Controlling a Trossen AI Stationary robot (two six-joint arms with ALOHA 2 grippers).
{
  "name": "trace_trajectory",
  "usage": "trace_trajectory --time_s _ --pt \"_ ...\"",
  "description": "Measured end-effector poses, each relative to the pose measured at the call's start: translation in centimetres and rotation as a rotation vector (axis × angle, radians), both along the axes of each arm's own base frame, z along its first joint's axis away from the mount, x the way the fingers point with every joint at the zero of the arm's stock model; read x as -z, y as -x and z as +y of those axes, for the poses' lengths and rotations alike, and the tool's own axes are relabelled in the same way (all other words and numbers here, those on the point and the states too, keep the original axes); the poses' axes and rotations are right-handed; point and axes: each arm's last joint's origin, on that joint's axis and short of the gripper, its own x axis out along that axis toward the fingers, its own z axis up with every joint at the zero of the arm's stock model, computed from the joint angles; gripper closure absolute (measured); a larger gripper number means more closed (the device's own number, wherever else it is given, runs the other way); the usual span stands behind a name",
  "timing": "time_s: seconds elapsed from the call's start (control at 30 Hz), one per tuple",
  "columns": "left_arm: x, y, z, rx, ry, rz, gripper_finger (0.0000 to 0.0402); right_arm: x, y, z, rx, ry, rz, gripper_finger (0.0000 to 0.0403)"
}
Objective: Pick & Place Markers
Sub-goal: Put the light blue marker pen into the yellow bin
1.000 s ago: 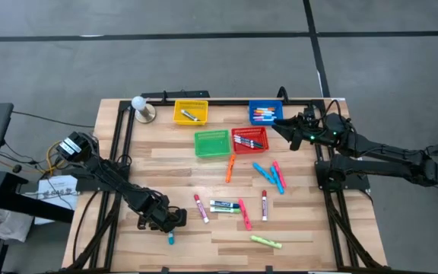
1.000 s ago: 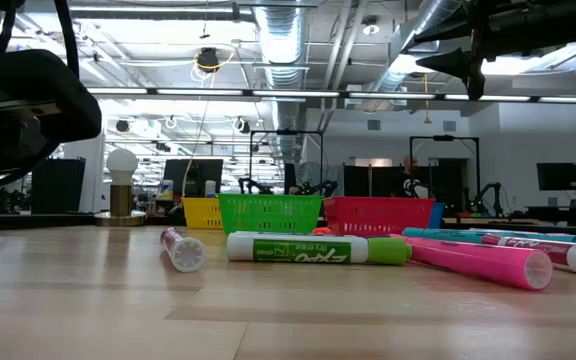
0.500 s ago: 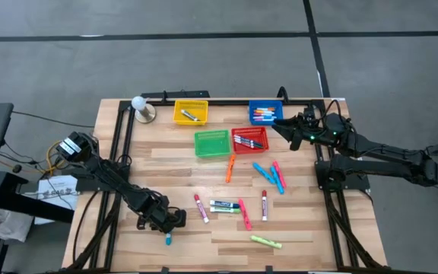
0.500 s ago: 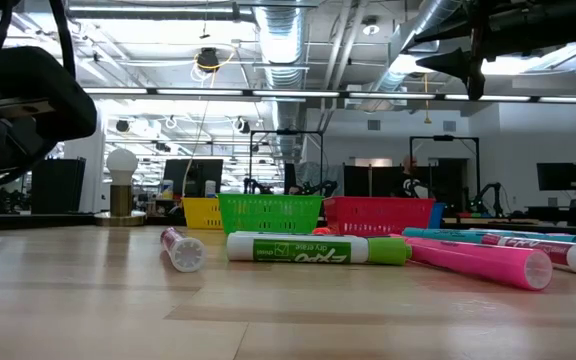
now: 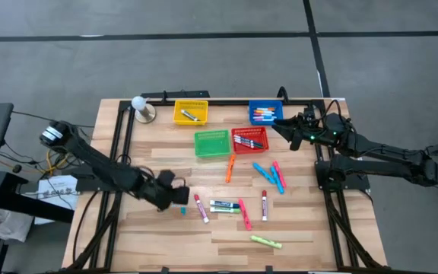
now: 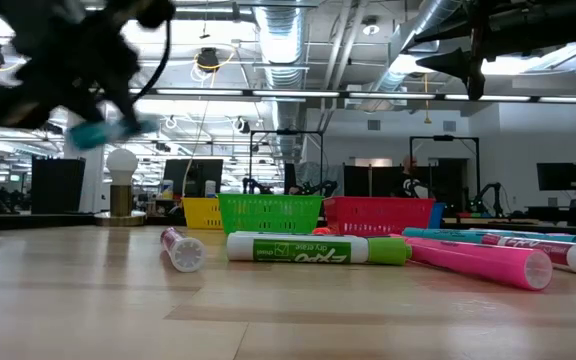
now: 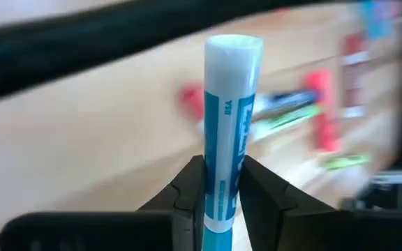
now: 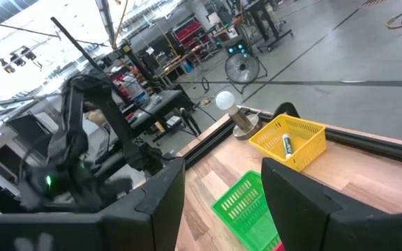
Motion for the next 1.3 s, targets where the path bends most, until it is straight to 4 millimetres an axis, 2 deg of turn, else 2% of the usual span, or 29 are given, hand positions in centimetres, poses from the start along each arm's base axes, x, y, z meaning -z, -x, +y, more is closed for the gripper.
trace_trajectory --time_s 0.17,0.27,0.47,0.77,1.07,1.3 --pt "-3.7 0.7 2.7 0.098 -0.308 -0.169 0.0335 0.0 0.0 0.0 0.000 0.000 0.000 0.0224" --pt "-5.4 1.3 4.2 0.164 -0.505 -0.206 0.0335 0.0 0.0 0.0 0.000 0.000 0.000 0.0223" --pt "-7.1 1.6 7.8 0.204 -0.748 -0.175 0.0335 0.0 0.0 0.0 0.000 0.000 0.000 0.0226" --pt "-8.1 0.9 14.7 0.229 -0.880 -0.125 0.0335 0.0 0.0 0.0 0.000 0.000 0.000 0.0225" --pt "-11.3 0.8 22.3 0.273 -1.035 -0.043 0.0335 0.0 0.0 0.0 0.000 0.000 0.000 0.0227" --pt "-12.2 -1.1 27.5 0.364 -1.154 0.109 0.0334 0.0 0.0 0.0 0.000 0.000 0.000 0.0222"
